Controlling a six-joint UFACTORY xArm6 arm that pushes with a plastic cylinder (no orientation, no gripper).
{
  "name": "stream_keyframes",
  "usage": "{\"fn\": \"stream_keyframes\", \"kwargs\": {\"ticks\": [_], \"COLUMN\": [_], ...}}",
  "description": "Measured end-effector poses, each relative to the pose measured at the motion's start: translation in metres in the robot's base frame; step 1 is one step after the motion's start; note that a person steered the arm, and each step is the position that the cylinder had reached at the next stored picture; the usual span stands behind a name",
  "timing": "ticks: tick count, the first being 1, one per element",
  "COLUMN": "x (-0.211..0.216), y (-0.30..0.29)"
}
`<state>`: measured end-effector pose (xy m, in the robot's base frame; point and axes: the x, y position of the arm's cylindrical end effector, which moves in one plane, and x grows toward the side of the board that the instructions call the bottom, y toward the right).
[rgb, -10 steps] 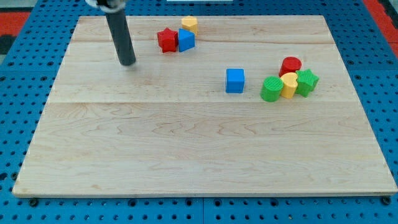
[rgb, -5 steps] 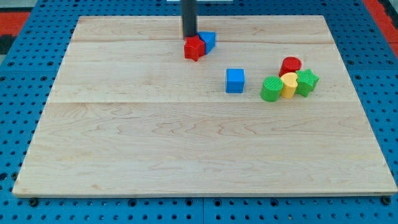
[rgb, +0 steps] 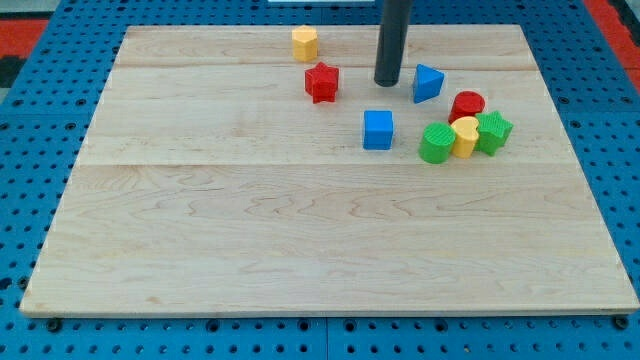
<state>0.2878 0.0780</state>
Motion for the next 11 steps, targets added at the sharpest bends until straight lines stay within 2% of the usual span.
{"fn": "stream_keyframes", "kwargs": {"ticks": [1,2,3,4,6,7,8,9,11], "x": [-0.014,-0.012,0.017,0.044,0.062,0.052,0.038,0.008,0.008], "y": [0.042,0.049,0.067,0.071,0.071,0.069,0.056,-0.003,-0.078]}}
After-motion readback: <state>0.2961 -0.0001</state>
